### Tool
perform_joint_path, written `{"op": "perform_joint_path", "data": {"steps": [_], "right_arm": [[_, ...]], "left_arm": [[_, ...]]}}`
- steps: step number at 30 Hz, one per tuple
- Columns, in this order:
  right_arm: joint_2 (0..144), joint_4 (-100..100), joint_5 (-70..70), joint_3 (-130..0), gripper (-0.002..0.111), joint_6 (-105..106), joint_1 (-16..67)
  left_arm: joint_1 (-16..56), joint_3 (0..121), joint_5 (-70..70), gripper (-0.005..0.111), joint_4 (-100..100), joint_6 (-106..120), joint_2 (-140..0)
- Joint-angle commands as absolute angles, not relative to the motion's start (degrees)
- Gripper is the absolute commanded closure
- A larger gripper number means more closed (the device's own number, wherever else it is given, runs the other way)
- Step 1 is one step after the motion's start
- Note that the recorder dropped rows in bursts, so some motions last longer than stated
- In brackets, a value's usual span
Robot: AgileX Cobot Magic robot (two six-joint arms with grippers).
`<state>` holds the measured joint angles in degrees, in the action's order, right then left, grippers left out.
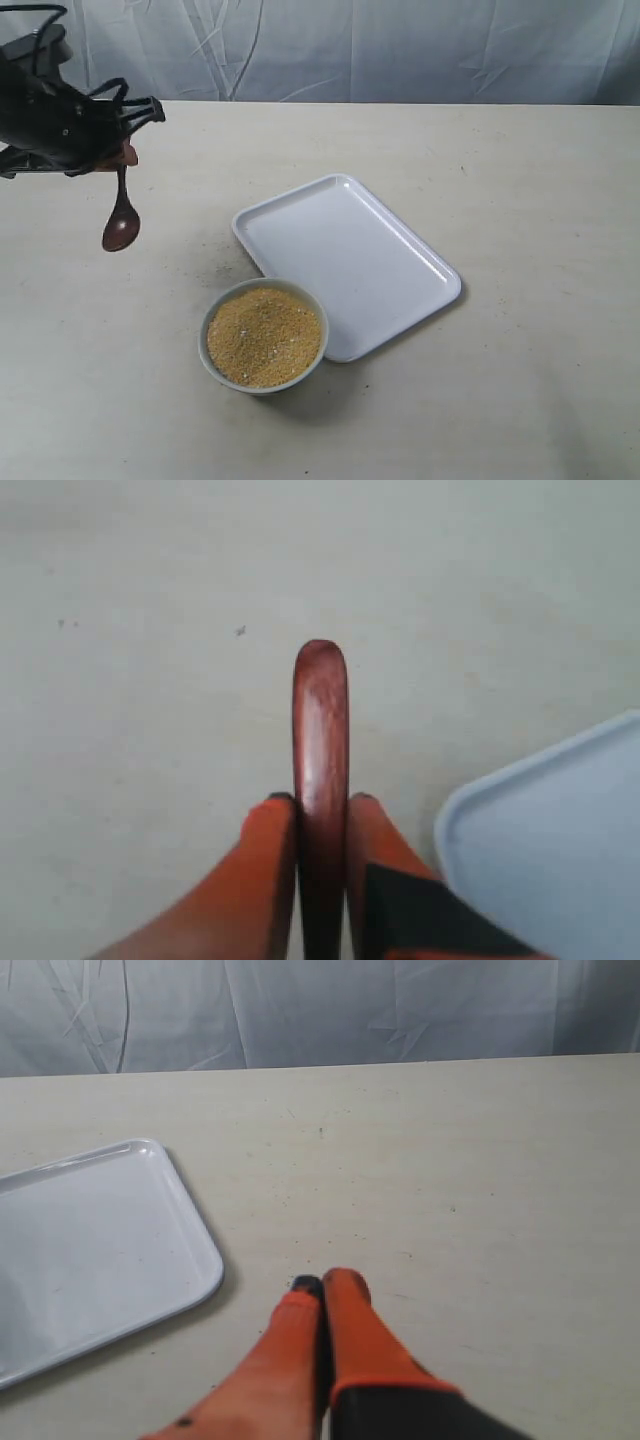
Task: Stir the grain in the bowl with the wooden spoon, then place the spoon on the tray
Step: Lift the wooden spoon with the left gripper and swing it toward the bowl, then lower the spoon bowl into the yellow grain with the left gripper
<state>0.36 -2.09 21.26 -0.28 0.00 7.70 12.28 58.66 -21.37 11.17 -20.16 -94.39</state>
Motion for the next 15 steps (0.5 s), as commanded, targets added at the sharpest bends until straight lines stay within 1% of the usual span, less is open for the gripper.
{"op": "perform_joint_path", "data": {"steps": [1, 5, 7, 11, 15], "right_arm": [[0.0, -2.2, 20.44, 0.0, 0.108, 0.0, 7.43], [0.0, -2.2, 20.44, 0.0, 0.108, 0.0, 7.43], [0.0, -2.2, 20.44, 0.0, 0.108, 0.0, 7.43], [0.0, -2.2, 20.44, 0.0, 0.108, 0.0, 7.43], [0.0, -2.2, 20.44, 0.0, 0.108, 0.0, 7.43]], "left_arm": [[14.04, 50.4, -15.29, 0.107, 23.6, -20.86, -86.38], [17.62, 41.99, -6.2, 0.107, 32.28, -20.86, -81.51], [20.89, 38.25, -0.82, 0.107, 36.09, -20.86, -80.06], [28.01, 33.9, 7.27, 0.107, 41.88, -20.86, -79.76], [34.07, 32.53, 15.61, 0.107, 45.8, -20.86, -79.76]]}}
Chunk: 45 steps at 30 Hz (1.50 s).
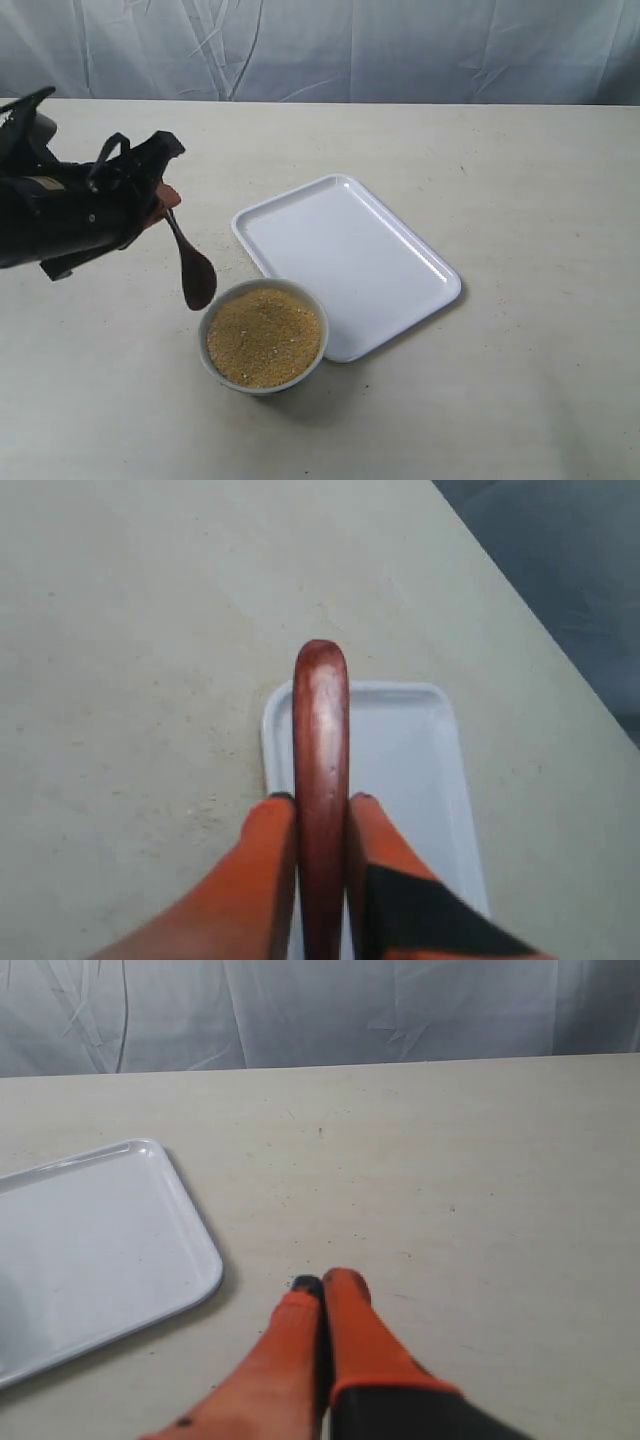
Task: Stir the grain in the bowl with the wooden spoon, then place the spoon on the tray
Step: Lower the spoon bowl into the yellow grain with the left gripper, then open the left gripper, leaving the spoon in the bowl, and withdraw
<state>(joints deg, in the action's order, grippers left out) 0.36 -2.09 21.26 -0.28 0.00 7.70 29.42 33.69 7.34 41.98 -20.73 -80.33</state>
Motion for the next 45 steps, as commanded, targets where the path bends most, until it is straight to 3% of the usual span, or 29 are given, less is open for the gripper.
{"op": "perform_joint_path", "data": {"steps": [1, 19, 22, 31, 45], "right_arm": [[0.0, -2.2, 20.44, 0.0, 0.108, 0.0, 7.43], [0.0, -2.2, 20.44, 0.0, 0.108, 0.0, 7.43], [0.0, -2.2, 20.44, 0.0, 0.108, 0.0, 7.43], [0.0, -2.2, 20.44, 0.0, 0.108, 0.0, 7.43], [0.0, -2.2, 20.44, 0.0, 0.108, 0.0, 7.43]], "left_arm": [[35.1, 32.53, 16.92, 0.107, 45.81, -20.86, -79.76], [42.31, 32.63, 20.56, 0.107, 51.22, -24.79, -89.41], [42.42, 32.63, 20.56, 0.101, 51.22, -25.55, -90.82], [42.42, 32.63, 19.13, 0.068, 50.41, -25.55, -93.36], [39.63, 32.53, 15.72, 0.066, 44.62, -23.41, -84.07]]}}
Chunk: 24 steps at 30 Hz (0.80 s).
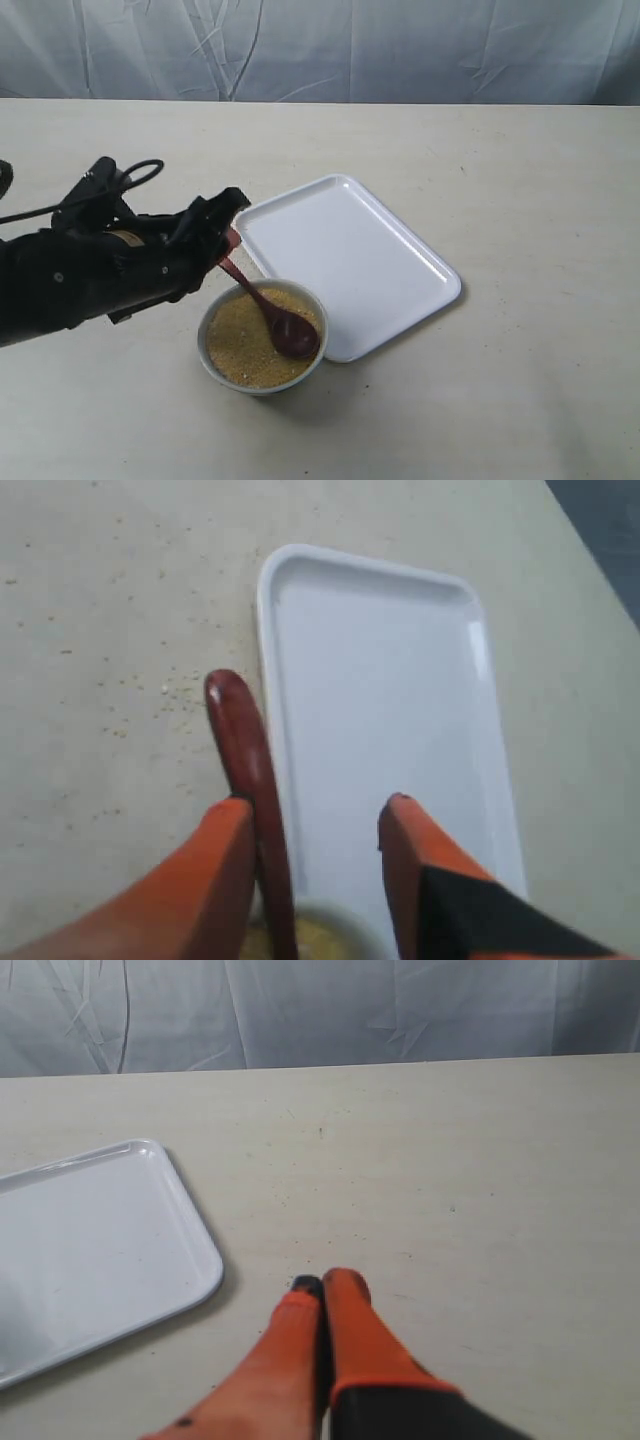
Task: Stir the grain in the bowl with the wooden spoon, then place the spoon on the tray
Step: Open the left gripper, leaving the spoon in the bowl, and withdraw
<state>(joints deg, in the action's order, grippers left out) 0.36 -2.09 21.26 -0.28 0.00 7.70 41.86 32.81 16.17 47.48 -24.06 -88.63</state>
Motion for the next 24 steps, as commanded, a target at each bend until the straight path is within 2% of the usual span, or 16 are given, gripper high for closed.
{"op": "perform_joint_path", "data": {"steps": [1, 12, 21, 24], "right_arm": [[0.0, -2.2, 20.44, 0.0, 0.108, 0.0, 7.43], [0.0, -2.2, 20.44, 0.0, 0.108, 0.0, 7.43], [0.0, -2.2, 20.44, 0.0, 0.108, 0.0, 7.43], [0.0, -2.2, 20.44, 0.0, 0.108, 0.0, 7.43]], "left_arm": [[38.42, 32.53, 15.32, 0.066, 43.24, -23.41, -82.88], [23.73, 31.42, 7.68, 0.067, 23.88, -23.51, -76.96], [21.3, 24.96, 8.03, 0.067, 18.58, -23.98, -76.96], [21.3, 21.13, 12.81, 0.067, 13.63, -27.92, -75.52]]}}
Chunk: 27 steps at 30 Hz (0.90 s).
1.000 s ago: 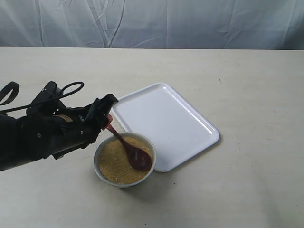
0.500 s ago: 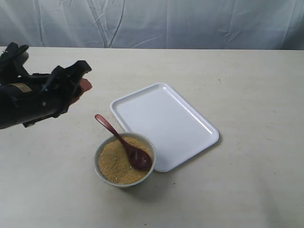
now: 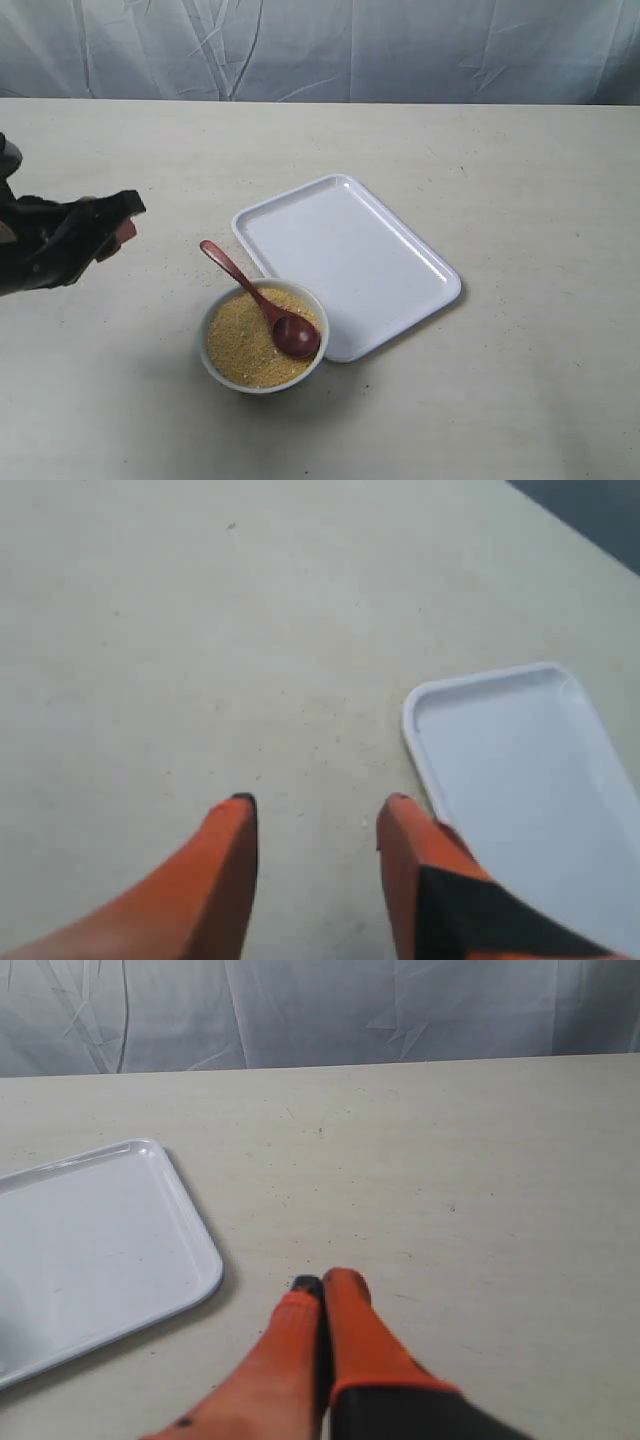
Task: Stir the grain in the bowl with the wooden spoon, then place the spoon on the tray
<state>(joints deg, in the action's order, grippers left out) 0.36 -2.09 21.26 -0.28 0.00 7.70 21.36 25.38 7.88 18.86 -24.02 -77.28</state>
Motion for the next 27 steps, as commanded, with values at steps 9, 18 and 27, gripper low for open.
{"op": "perform_joint_path", "data": {"steps": [9, 18, 27], "right_arm": [[0.0, -2.2, 20.44, 0.0, 0.108, 0.0, 7.43], [0.0, -2.2, 20.44, 0.0, 0.108, 0.0, 7.43], [0.0, -2.2, 20.44, 0.0, 0.108, 0.0, 7.43]], "left_arm": [[20.96, 6.19, 47.59, 0.074, -15.82, -57.0, -70.04], [18.84, 7.79, 38.95, 0.074, -11.51, -55.97, -71.93], [18.84, 14.5, 46.13, 0.074, -21.98, -68.79, -88.25]]}}
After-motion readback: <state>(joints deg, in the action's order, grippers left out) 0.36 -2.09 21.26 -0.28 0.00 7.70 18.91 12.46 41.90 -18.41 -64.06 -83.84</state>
